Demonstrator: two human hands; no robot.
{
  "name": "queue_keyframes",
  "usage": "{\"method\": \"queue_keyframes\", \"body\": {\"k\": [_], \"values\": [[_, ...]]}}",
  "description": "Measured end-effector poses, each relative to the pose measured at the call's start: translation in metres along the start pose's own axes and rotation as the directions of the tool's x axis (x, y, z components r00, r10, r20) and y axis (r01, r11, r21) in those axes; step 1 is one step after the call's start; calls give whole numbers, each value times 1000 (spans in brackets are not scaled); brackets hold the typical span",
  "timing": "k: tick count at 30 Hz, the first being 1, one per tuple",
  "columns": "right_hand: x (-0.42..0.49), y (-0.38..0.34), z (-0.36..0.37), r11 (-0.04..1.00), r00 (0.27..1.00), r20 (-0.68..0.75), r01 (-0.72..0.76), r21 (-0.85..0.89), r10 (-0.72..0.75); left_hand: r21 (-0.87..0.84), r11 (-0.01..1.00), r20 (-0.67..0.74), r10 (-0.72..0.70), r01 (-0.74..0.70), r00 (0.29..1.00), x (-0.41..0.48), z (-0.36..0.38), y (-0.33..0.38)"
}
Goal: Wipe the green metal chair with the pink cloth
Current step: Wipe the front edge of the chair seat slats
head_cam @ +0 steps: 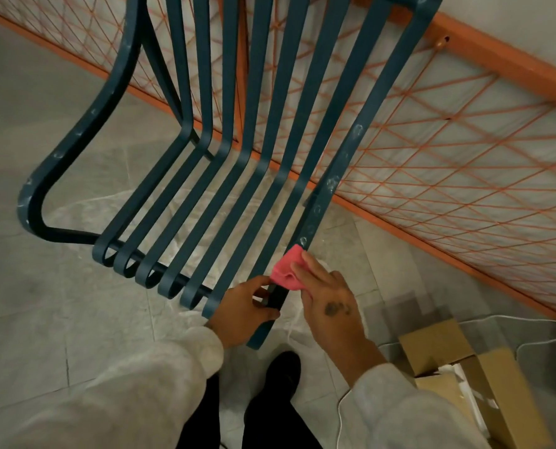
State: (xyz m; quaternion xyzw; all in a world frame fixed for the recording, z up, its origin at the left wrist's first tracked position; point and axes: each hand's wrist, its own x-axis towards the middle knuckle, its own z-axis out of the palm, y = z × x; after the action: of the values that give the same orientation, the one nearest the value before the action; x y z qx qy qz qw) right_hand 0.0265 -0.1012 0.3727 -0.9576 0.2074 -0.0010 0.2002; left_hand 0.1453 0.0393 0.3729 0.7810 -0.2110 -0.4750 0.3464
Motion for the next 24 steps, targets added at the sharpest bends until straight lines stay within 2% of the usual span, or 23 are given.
{"method": "queue_keyframes", "body": {"k": [2,5,6,9,12,13,15,19,24], "values": [[0,-4,7,1000,1000,-14,4,3,-4,15,1000,-3,4,-4,1000,0,0,-1],[-19,-9,6,986,987,-24,159,-52,-160,33,999,-2,38,-38,999,0,-1,-1],[-22,-6,1,985,986,-18,167,-39,-168,31,998,-6,47,-47,999,0,-1,-1],[-9,8,-10,997,996,-43,74,15,-73,20,999,-14,26,-26,1000,-1,-1,0],[10,8,-5,983,995,23,96,-157,-93,21,1000,-3,9,-9,1000,-1,-3,1],[10,5,0,983,995,51,93,-161,-86,34,999,-1,12,-12,1000,-1,-3,1],[-5,-1,9,992,994,84,77,-101,-68,43,999,4,32,-32,999,-2,-3,1],[-28,5,5,991,987,96,130,23,-131,40,998,2,57,-57,998,-3,-2,2],[-14,8,2,999,999,28,-27,44,26,62,998,38,2,-4,999,-2,-5,5]]}}
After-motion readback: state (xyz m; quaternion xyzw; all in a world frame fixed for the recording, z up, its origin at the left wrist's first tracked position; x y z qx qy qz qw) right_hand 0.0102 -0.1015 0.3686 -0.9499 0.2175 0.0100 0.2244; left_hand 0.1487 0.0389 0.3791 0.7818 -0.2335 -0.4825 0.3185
